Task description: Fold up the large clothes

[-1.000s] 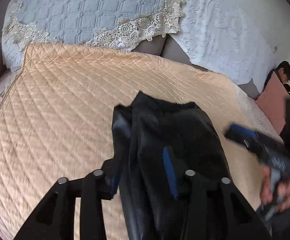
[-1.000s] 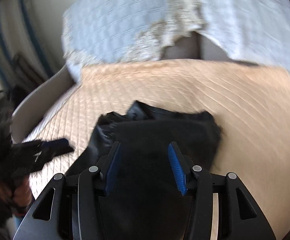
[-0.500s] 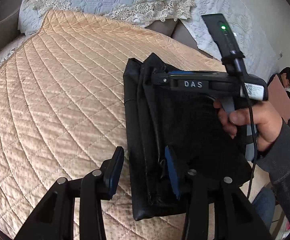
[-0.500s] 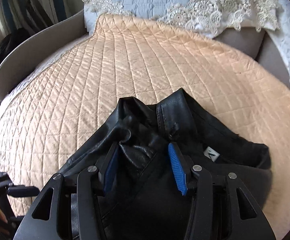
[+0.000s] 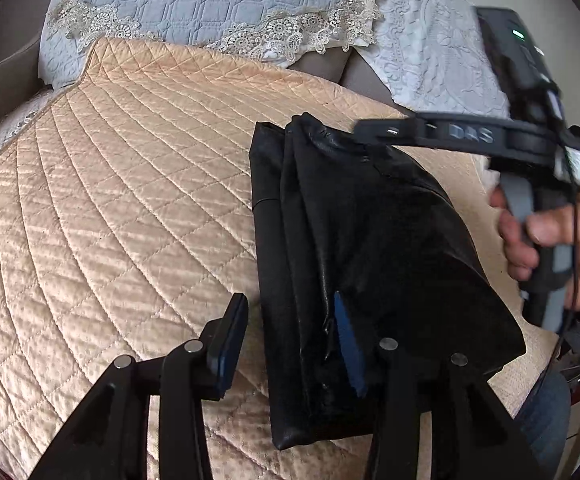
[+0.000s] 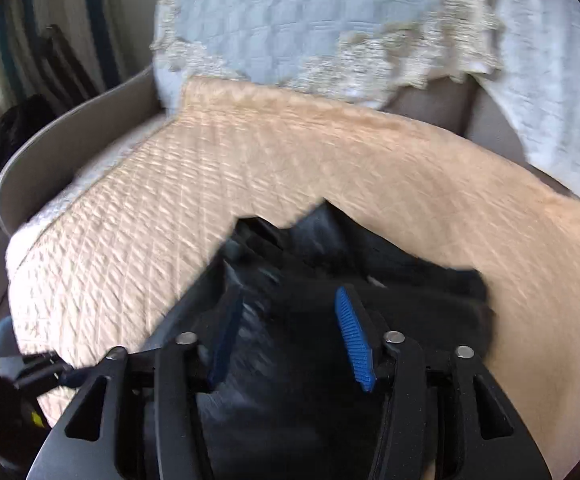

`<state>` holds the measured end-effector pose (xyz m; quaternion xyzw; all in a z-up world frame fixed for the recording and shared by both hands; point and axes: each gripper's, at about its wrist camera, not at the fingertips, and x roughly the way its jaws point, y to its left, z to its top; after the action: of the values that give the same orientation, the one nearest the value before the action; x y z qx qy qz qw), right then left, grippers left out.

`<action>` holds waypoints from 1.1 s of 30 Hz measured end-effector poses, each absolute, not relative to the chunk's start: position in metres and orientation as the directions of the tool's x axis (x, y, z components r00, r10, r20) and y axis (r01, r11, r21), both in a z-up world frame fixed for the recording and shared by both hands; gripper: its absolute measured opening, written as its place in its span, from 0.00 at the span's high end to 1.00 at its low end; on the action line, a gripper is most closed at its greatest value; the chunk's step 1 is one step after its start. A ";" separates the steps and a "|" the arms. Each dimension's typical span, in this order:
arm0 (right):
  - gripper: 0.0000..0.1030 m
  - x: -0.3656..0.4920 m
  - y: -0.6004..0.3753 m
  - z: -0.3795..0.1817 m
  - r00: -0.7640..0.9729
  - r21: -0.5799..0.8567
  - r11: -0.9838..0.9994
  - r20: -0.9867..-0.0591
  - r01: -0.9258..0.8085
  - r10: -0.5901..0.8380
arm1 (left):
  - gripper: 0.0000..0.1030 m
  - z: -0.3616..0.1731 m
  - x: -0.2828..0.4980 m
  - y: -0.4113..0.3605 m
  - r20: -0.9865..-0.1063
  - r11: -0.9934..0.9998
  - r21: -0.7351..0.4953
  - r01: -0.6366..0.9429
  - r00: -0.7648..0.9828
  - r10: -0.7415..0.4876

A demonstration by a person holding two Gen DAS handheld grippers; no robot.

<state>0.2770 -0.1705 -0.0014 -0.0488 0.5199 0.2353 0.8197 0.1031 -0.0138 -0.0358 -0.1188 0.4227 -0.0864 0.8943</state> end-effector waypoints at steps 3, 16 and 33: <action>0.77 0.284 -0.172 -0.024 0.296 0.154 0.902 -0.911 -0.402 0.288 | 0.54 -0.037 0.102 -0.014 -0.735 0.957 -0.287 0.053 0.628 -0.255; 0.78 0.267 -0.203 0.005 0.334 0.273 0.923 -0.873 -0.271 0.356 | 0.55 -0.023 0.108 -0.011 -0.757 0.957 -0.281 0.077 0.594 -0.271; 0.76 0.152 -0.224 0.018 0.386 0.336 0.911 -0.828 -0.241 0.407 | 0.57 0.049 0.190 -0.044 -0.692 0.959 -0.218 0.184 0.663 -0.284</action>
<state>0.1523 -0.2237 0.0177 0.0801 0.5187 0.1955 0.8285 0.1897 -0.0437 0.0488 -0.0645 0.3896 -0.1285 0.9097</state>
